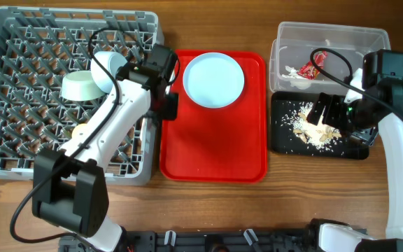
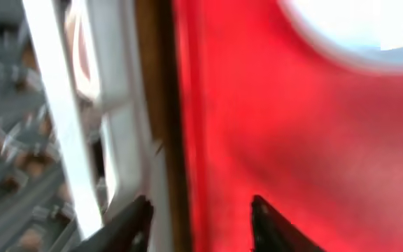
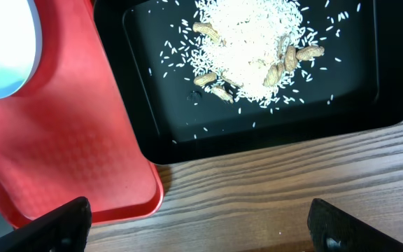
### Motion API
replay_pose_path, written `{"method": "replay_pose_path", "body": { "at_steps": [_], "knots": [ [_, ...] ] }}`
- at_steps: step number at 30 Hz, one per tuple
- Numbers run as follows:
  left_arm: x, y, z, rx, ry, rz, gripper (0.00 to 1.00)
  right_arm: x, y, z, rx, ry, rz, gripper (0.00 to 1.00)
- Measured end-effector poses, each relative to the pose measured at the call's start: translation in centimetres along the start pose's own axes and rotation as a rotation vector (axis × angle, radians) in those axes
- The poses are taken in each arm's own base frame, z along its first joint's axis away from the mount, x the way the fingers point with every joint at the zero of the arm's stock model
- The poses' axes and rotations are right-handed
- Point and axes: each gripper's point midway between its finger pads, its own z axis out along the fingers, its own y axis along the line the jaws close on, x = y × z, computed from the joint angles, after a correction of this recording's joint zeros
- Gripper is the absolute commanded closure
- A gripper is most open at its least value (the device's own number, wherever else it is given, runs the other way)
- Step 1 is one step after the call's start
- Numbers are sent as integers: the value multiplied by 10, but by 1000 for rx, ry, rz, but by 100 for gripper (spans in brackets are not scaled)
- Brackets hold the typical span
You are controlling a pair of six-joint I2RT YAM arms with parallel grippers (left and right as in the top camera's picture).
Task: Sort waste into correct bins and load items into the dishwasher rack
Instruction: 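Move the left gripper back to the light-blue plate rim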
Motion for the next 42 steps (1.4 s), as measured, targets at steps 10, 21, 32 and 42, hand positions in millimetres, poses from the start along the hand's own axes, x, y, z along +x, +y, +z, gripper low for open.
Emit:
{"method": "replay_pose_path", "body": {
  "at_steps": [10,21,32,42],
  "knots": [
    [-95,-102,-31,253,-436,171,26,0,0,0,0,-1,0,0],
    [-62,-174,73,280,-302,319,29,0,0,0,0,-1,0,0],
    [-25,-178,96,237,-153,378,62,0,0,0,0,-1,-1,0],
    [24,-147,90,151,74,381,76,0,0,0,0,-1,0,0]
  ]
}}
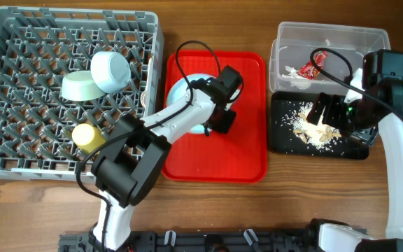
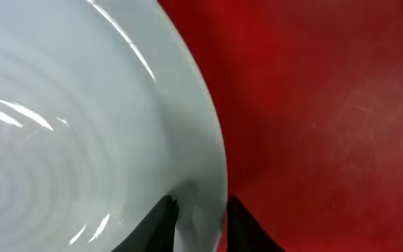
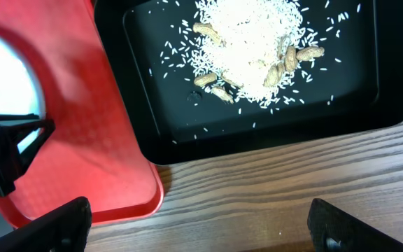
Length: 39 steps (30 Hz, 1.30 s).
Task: Sort waste into correct bins and load items into the dishwasher rack
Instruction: 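Move the left gripper back to the light-blue plate rim, then grip the plate rim with the left gripper and lift it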
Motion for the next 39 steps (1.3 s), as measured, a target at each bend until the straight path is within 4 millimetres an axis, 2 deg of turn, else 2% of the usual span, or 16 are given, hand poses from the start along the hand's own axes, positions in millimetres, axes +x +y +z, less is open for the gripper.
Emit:
{"method": "replay_pose_path", "body": {
  "at_steps": [4,10,14,20,34,39],
  "knots": [
    [1,0,0,0,5,-1,70,0,0,0,0,0,0,0],
    [0,-1,0,4,-1,-3,73,0,0,0,0,0,0,0],
    [0,-1,0,3,-2,-3,84,0,0,0,0,0,0,0],
    [-7,-1,-1,5,-27,2,96,0,0,0,0,-1,0,0],
    [-8,-2,-6,8,-41,5,96,0,0,0,0,-1,-19,0],
    [-8,-7,-21,20,-63,11,96,0,0,0,0,-1,-25,0]
  ]
}}
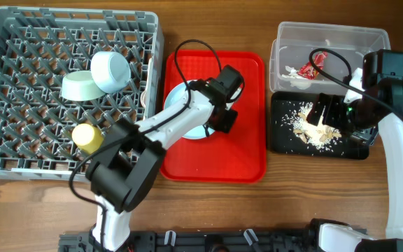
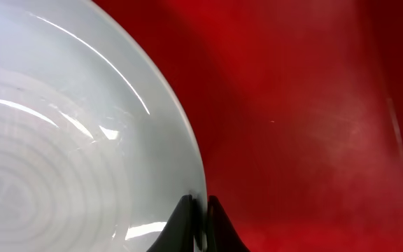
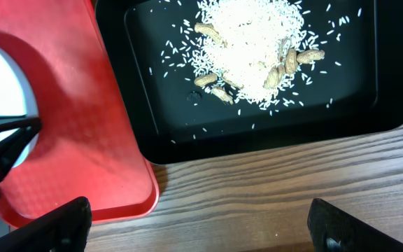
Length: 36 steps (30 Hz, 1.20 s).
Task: Sort waste into correct bins and load items into the dishwasher rack
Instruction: 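Grip the plate rim with the left gripper and lift it, then carry the plate into the dish rack and stand it upright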
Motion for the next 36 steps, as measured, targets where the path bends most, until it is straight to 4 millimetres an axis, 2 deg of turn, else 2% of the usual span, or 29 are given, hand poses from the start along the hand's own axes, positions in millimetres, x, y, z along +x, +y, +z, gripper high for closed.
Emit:
{"method": "replay_pose_path", "body": {
  "at_steps": [11,16,19,21,22,24,27,30,33,36],
  "knots": [
    [-16,-12,-76,45,-153,10,96,0,0,0,0,1,-1,0],
    [-26,-11,-134,74,-290,4,96,0,0,0,0,1,-1,0],
    [-32,5,-177,74,-400,-31,96,0,0,0,0,1,-1,0],
    [-34,24,-204,64,-468,-72,96,0,0,0,0,1,-1,0],
    [-34,41,-222,59,-514,-108,96,0,0,0,0,1,-1,0],
    [-34,63,-239,61,-557,-159,96,0,0,0,0,1,-1,0],
    [-31,95,-250,108,-581,-240,96,0,0,0,0,1,-1,0],
    [-28,121,-252,166,-585,-307,96,0,0,0,0,1,-2,0],
    [-26,139,-249,249,-579,-360,96,0,0,0,0,1,-4,0],
    [-25,153,-238,336,-554,-409,96,0,0,0,0,1,-4,0]
  ]
}}
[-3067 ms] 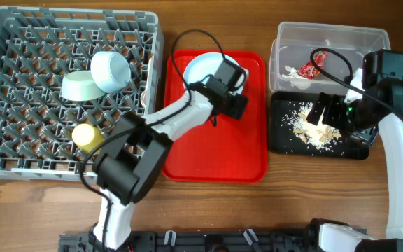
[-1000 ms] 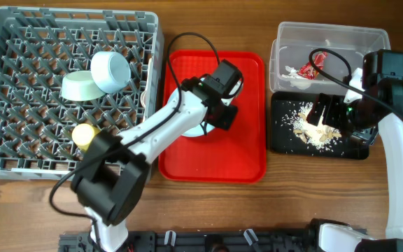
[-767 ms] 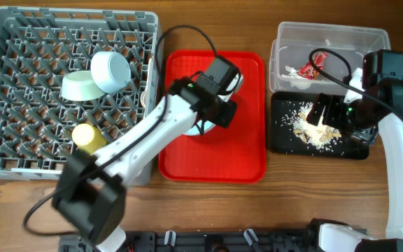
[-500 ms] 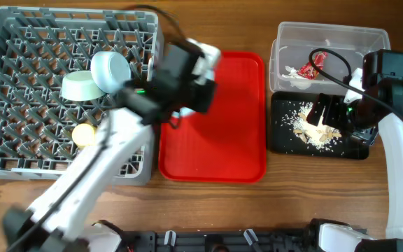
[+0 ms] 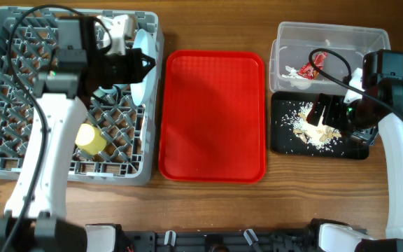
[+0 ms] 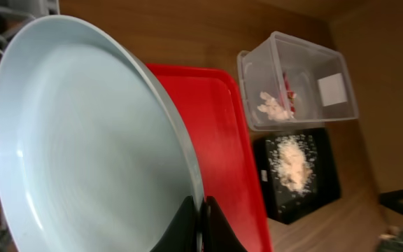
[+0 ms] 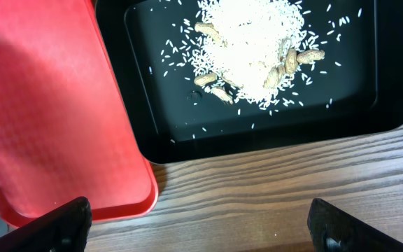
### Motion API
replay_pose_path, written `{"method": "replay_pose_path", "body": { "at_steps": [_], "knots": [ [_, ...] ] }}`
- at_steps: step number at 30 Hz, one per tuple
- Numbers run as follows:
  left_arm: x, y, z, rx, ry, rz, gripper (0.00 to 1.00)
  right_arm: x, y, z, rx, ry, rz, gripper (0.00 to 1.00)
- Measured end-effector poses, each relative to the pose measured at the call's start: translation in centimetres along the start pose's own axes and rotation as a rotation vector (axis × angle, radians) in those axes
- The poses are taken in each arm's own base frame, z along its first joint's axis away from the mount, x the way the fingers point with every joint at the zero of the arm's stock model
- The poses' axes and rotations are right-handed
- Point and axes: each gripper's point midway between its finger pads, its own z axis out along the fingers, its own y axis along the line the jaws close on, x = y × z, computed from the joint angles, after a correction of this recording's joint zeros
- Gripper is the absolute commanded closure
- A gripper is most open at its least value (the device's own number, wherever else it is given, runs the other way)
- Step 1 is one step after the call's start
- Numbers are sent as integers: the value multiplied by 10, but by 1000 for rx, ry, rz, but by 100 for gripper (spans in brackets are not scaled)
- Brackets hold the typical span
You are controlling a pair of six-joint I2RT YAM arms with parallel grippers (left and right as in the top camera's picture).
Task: Sort waste into correct bins and load items into the dishwasher rack
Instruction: 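Carry the plate into the dish rack and stand it upright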
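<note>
A pale blue plate point(image 6: 82, 140) stands on edge over the right side of the grey dishwasher rack point(image 5: 19, 42). In the overhead view the plate point(image 5: 144, 87) shows edge-on. My left gripper point(image 6: 200, 225) is shut on its rim, and from above this gripper point(image 5: 140, 65) sits over the rack's right part. The red tray point(image 5: 212, 115) has nothing on it. My right gripper point(image 7: 208, 231) hangs open and holds nothing, over the table edge by the black tray point(image 7: 390, 63) of rice and peanuts point(image 7: 254, 42).
A yellow cup point(image 5: 88, 136) lies in the rack's lower part. A clear bin point(image 5: 327, 35) with wrappers stands at the back right, behind the black tray point(image 5: 285, 140). My left arm covers the rack's middle.
My left gripper, shut on the plate's rim on the red tray, is now over the rack's right side with the plate held on edge. The tray is bare. The right arm has not moved.
My left gripper was open beside the rack, with the plate flat on the red tray. Then its fingers stood around the plate's right rim, then shut on it. Now the plate is off the tray and held upright over the rack.
</note>
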Motion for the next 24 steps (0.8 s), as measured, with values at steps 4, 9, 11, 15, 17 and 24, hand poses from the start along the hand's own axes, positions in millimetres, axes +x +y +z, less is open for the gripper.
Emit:
{"method": "replay_pose_path", "body": {
  "at_steps": [4,9,11,15,17,24],
  "knots": [
    [0,14,9,80,30,-68,96,0,0,0,0,0,0,0],
    [-2,18,13,138,37,-94,83,0,0,0,0,0,0,0],
    [-4,18,14,142,30,-84,63,0,0,0,0,0,0,0],
    [-6,24,15,112,21,-86,38,0,0,0,0,0,0,0],
    [-6,28,16,89,18,-84,32,0,0,0,0,0,0,0],
    [-8,42,13,29,7,-104,0,0,0,0,0,-2,0,0]
  ]
}}
